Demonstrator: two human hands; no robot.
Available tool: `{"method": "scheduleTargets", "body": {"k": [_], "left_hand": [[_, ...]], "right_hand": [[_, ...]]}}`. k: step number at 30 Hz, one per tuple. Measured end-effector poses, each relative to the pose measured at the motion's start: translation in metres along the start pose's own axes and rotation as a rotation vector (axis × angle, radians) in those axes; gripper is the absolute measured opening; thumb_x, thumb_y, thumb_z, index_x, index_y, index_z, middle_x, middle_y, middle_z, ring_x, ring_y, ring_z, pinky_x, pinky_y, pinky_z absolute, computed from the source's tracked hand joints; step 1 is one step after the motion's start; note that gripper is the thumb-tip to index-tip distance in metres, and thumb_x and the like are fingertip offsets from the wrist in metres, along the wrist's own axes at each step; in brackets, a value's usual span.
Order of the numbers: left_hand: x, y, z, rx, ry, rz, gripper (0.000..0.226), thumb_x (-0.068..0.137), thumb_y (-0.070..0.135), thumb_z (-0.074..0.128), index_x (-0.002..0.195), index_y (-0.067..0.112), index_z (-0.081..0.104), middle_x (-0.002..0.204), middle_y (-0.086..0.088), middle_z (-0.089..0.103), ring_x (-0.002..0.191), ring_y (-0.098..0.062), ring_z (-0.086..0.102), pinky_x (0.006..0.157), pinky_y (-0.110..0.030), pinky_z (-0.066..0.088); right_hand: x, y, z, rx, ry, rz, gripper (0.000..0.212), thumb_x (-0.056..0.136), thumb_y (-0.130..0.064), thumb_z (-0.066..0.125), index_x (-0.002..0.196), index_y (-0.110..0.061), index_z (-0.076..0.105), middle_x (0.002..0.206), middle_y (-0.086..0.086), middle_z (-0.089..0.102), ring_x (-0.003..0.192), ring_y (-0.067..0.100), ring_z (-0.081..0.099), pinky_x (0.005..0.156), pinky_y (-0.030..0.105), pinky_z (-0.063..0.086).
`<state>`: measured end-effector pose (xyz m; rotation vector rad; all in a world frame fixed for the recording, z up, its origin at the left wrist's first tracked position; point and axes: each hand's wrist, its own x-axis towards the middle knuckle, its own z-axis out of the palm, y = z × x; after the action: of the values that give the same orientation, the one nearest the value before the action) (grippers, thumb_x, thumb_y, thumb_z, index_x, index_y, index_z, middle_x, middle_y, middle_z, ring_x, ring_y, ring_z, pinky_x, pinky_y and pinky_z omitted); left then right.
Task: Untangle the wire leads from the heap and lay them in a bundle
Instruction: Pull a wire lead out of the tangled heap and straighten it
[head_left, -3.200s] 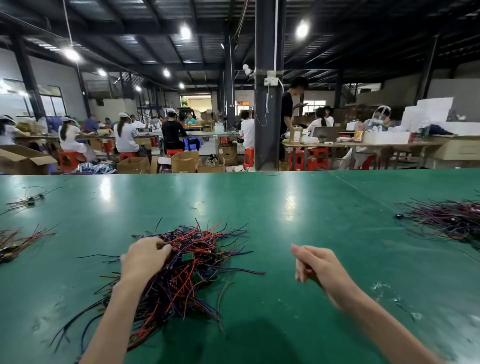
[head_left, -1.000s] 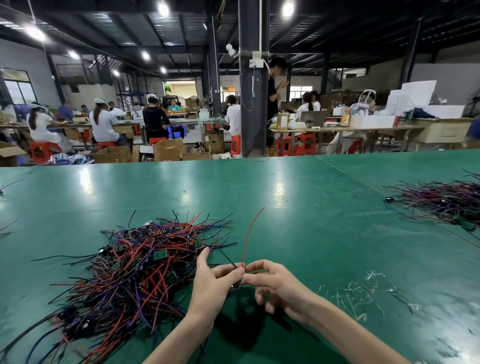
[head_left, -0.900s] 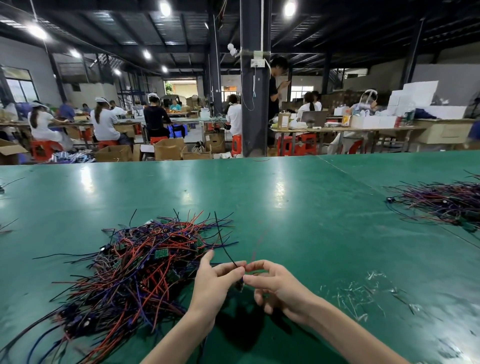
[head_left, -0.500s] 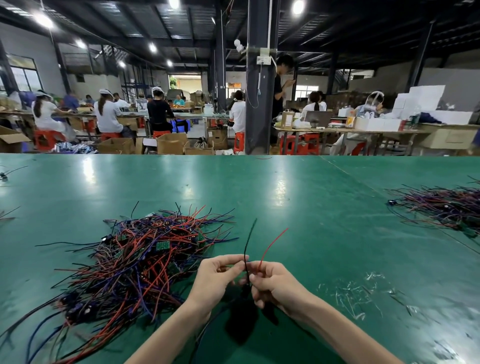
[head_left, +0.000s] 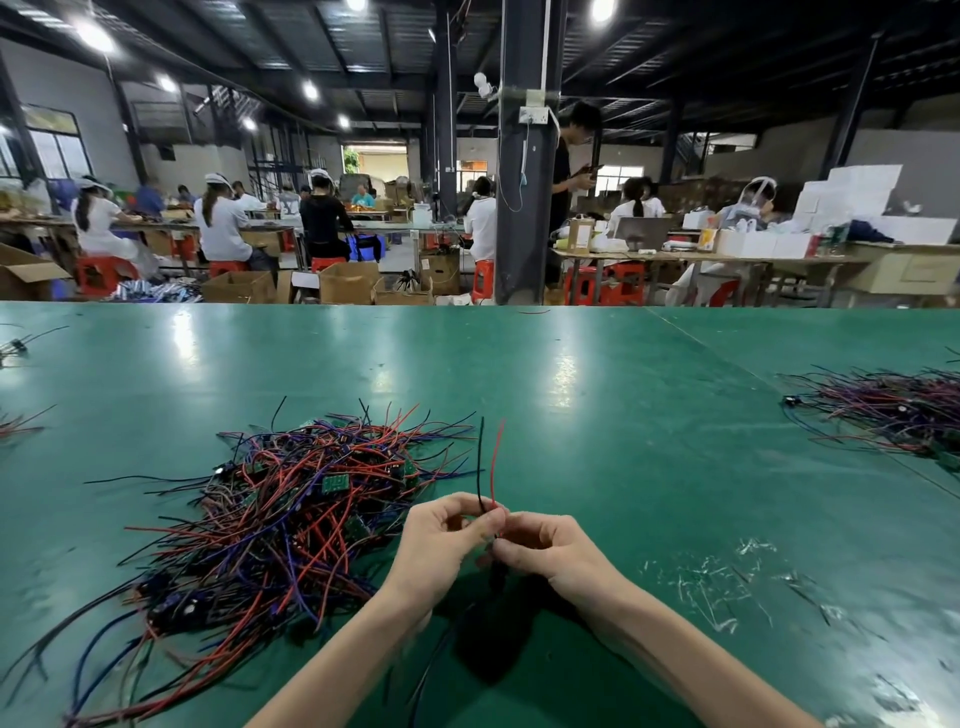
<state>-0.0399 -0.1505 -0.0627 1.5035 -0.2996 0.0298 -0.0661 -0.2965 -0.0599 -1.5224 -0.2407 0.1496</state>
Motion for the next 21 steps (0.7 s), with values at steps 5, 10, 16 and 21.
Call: {"method": "scheduleTargets", "body": {"k": [5, 10, 16, 21], "left_hand": [[0.003, -0.001, -0.002, -0.047, 0.103, 0.010, 0.012, 0.079, 0.005, 0.072, 0.070, 0.010, 0.068, 0.057, 0.003, 0.063, 0.051, -0.002, 0.053, 0.051, -0.015, 0.044], [0.004, -0.003, -0.005, -0.055, 0.124, -0.005, 0.009, 0.081, 0.008, 0.070, 0.073, 0.008, 0.067, 0.060, 0.002, 0.063, 0.054, -0.005, 0.053, 0.056, -0.017, 0.049], [0.008, -0.006, -0.008, -0.057, 0.137, -0.085, 0.009, 0.088, 0.003, 0.062, 0.082, 0.005, 0.068, 0.069, -0.002, 0.066, 0.061, -0.009, 0.058, 0.058, -0.019, 0.051], [0.010, -0.005, -0.010, -0.153, 0.102, -0.167, 0.008, 0.087, -0.001, 0.061, 0.088, 0.005, 0.067, 0.075, -0.005, 0.069, 0.066, -0.008, 0.065, 0.058, -0.018, 0.052]], "right_hand": [[0.001, 0.003, 0.005, 0.028, 0.071, 0.054, 0.026, 0.083, 0.011, 0.061, 0.103, -0.003, 0.063, 0.092, 0.008, 0.066, 0.079, 0.014, 0.060, 0.075, 0.027, 0.053], [0.000, 0.003, 0.008, 0.097, 0.092, 0.101, 0.026, 0.082, 0.013, 0.062, 0.105, 0.000, 0.060, 0.089, 0.015, 0.062, 0.075, 0.018, 0.060, 0.067, 0.028, 0.056], [-0.001, -0.002, 0.006, 0.058, 0.053, 0.133, 0.034, 0.078, 0.015, 0.065, 0.104, -0.006, 0.061, 0.077, 0.008, 0.063, 0.064, 0.013, 0.063, 0.059, 0.025, 0.056], [-0.002, -0.004, 0.005, 0.101, 0.020, 0.180, 0.031, 0.078, 0.016, 0.063, 0.102, -0.004, 0.060, 0.076, 0.009, 0.066, 0.063, 0.017, 0.064, 0.056, 0.028, 0.057]]}}
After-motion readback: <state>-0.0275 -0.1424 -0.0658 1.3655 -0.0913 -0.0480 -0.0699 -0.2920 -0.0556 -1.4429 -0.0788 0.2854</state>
